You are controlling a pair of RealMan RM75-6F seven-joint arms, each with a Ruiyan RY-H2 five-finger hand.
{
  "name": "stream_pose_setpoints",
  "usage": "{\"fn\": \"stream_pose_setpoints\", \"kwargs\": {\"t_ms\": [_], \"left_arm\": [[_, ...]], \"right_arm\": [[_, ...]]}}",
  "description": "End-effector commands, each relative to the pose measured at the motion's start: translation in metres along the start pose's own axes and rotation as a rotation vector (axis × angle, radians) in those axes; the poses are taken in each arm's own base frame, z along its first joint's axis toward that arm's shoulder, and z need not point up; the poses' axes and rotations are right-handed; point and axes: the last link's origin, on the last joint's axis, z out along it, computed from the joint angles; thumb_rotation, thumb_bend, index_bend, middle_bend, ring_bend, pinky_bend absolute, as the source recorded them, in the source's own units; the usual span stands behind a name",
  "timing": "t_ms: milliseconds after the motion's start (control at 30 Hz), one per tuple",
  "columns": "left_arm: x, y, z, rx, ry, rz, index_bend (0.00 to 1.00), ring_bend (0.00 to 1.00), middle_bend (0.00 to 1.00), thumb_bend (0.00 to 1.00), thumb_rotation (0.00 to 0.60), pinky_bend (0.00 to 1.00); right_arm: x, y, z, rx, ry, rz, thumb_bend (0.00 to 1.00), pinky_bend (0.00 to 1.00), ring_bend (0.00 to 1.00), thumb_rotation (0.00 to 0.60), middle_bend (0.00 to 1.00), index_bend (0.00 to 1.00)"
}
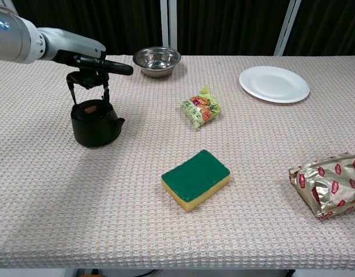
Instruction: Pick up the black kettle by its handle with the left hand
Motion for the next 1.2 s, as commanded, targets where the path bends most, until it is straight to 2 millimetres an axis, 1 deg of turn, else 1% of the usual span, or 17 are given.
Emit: {"fn": "stream_pose_setpoints", "kwargs": {"t_ms": [33,133,467,533,633,767,1067,1200], "left_arm": [[0.001,0.000,0.000,0.002,0.010,-0.001,0.95,0.90,1.00,0.00,0.111,0.34],[0.002,-0.001,-0.002,0.004,0.019,-0.003,0.96,0.91,1.00,0.00,0.122,0.30],[0.009,-0.002,-0.007,-0.012,0.098,-0.021,0.99,0.93,1.00,0.00,0.123,0.28],[0.011,-0.003,-0.008,-0.017,0.126,-0.026,1.00,0.94,1.00,0.00,0.114,0.28],[0.014,-0.005,-0.010,-0.021,0.158,-0.037,1.00,0.94,1.00,0.00,0.077,0.28],[0.017,-0.007,-0.012,-0.029,0.208,-0.053,1.00,0.95,1.00,0.00,0.053,0.28],[0.018,-0.012,-0.014,-0.032,0.410,-0.050,1.00,1.00,1.00,0.00,0.017,0.33],[0.015,-0.014,-0.013,-0.032,0.487,-0.054,1.00,1.00,1.00,0.01,0.013,0.41]], "right_arm": [[0.000,0.000,0.000,0.000,0.000,-0.001,0.36,0.00,0.00,0.546,0.00,0.00],[-0.001,0.000,0.000,0.003,-0.003,-0.001,0.36,0.00,0.00,0.546,0.00,0.00],[-0.002,0.000,0.002,0.004,-0.004,-0.003,0.36,0.00,0.00,0.547,0.00,0.00],[-0.002,-0.001,0.002,0.006,-0.001,-0.004,0.36,0.00,0.00,0.549,0.00,0.00],[-0.003,-0.001,0.002,0.006,-0.002,-0.005,0.36,0.00,0.00,0.547,0.00,0.00],[-0.004,0.000,0.002,0.005,-0.005,-0.007,0.36,0.00,0.00,0.546,0.00,0.00],[-0.004,0.000,0.003,0.005,-0.009,-0.005,0.36,0.00,0.00,0.546,0.00,0.00],[-0.005,0.000,0.004,0.006,-0.013,-0.003,0.36,0.00,0.00,0.546,0.00,0.00]]}}
